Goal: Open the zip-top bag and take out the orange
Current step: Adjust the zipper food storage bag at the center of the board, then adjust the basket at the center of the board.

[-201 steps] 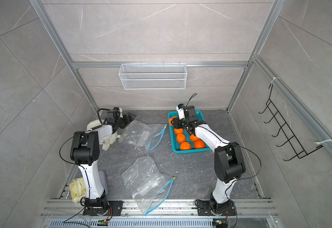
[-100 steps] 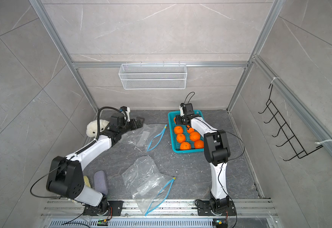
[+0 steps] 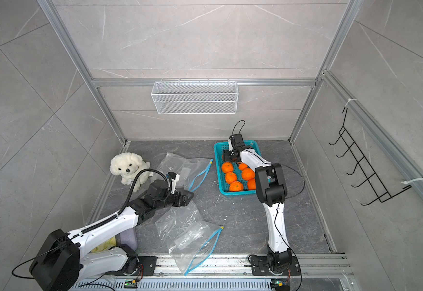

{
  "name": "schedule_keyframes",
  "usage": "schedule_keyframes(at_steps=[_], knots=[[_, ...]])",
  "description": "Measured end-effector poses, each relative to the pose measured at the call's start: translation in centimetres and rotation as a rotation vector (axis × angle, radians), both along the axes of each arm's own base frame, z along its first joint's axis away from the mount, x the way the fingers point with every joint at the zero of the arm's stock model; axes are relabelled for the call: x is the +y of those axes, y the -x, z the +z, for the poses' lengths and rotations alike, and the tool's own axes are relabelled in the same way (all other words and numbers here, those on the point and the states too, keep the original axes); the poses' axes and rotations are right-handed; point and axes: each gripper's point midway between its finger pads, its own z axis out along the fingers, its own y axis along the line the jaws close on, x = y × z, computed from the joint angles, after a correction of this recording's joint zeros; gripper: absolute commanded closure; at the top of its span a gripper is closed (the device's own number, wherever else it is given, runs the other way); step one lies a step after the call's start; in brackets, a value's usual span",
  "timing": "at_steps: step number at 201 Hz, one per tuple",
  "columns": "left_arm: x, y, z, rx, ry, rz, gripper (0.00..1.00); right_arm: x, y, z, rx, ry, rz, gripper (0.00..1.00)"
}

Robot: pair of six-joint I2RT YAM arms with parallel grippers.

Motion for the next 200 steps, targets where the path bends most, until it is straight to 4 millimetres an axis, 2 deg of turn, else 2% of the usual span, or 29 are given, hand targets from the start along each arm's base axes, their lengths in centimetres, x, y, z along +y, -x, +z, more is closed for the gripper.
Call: schedule_keyframes(at_steps=[10, 37, 64, 88, 116, 137, 155, 173, 188, 200], knots=[[0.4, -0.2, -0.3, -0.009, -0.015, 0.022, 0.01, 0.0, 0.0, -0.1, 0.005, -0.002, -0.001, 0.25], [1.2, -1.5, -1.6, -0.023, -0.072, 0.088, 0.01, 0.0, 0.2, -0.5, 0.021, 0.002, -0.001, 0.24], [0.4, -3.4, -4.0, 0.015, -0.122, 0.1, 0.01, 0.0, 0.4, -0.4, 0.026, 0.003, -0.001, 0.22], [-0.4, -4.8, -5.1, 0.017, -0.132, 0.108, 0.01, -0.3, 1.2, 0.2, 0.029, 0.004, 0.0, 0.21], [-1.3, -6.3, -4.1, -0.009, -0.123, 0.11, 0.0, -1.2, 4.1, 3.2, 0.002, -0.007, -0.006, 0.16], [-1.9, -7.5, -2.2, -0.048, -0.108, 0.116, 0.0, -2.7, 6.1, 7.6, -0.06, -0.038, -0.035, 0.15], [-1.9, -8.3, -1.0, -0.077, -0.1, 0.121, 0.0, -6.1, 6.8, 11.9, -0.148, -0.075, -0.112, 0.14], [-0.6, -8.2, -0.1, -0.107, -0.092, 0.142, 0.0, -12.4, 7.1, 15.0, -0.223, -0.065, -0.258, 0.13], [1.2, -7.7, 0.7, -0.135, -0.089, 0.172, 0.0, -17.6, 7.9, 15.1, -0.244, -0.034, -0.381, 0.12], [2.4, -7.7, 1.5, -0.154, -0.069, 0.188, 0.0, -21.3, 9.1, 13.5, -0.209, -0.009, -0.467, 0.12]])
